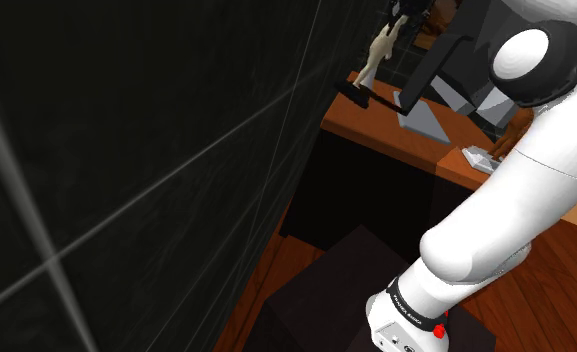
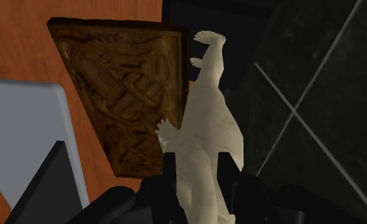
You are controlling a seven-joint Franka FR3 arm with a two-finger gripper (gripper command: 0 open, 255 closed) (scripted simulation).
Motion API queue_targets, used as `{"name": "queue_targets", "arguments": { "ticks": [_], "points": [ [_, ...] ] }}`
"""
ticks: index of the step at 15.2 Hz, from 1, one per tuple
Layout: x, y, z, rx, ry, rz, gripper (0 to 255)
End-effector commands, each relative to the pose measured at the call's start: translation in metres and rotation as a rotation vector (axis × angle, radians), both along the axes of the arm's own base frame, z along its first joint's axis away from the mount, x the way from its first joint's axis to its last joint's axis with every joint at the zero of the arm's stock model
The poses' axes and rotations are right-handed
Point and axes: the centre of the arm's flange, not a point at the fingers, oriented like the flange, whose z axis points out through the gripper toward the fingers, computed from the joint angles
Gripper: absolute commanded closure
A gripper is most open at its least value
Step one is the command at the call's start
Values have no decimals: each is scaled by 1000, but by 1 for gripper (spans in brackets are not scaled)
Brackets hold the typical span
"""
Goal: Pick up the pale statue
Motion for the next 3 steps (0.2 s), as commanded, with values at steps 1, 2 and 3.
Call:
{"name": "queue_targets", "arguments": {
  "ticks": [1, 2, 3],
  "points": [
    [-1, 0, 12, -3, -5, 0, 255],
    [-1, 0, 13, -3, -5, 0, 255],
    [-1, 0, 13, -3, -5, 0, 255]
  ]
}}
